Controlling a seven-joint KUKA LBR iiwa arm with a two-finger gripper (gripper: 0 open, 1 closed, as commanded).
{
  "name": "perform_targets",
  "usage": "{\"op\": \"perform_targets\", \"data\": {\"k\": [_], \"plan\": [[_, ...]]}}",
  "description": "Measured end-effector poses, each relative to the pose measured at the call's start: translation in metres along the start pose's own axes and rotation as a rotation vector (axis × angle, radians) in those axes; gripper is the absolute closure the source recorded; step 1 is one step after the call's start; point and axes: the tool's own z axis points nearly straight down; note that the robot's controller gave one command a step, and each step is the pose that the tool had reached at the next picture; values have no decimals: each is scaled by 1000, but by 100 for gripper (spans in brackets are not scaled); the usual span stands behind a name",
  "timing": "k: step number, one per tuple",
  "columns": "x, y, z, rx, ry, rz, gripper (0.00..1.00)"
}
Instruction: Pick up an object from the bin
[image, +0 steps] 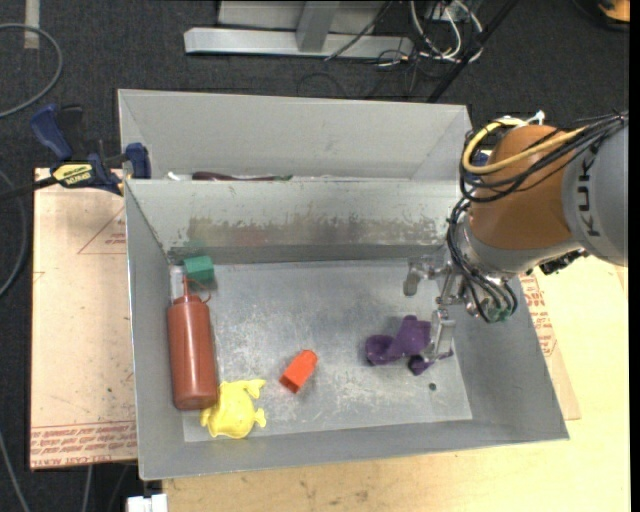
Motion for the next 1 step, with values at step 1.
{"op": "perform_targets", "data": {"k": [1], "plan": [[-2,0,-5,1,-7,-1,0]]}}
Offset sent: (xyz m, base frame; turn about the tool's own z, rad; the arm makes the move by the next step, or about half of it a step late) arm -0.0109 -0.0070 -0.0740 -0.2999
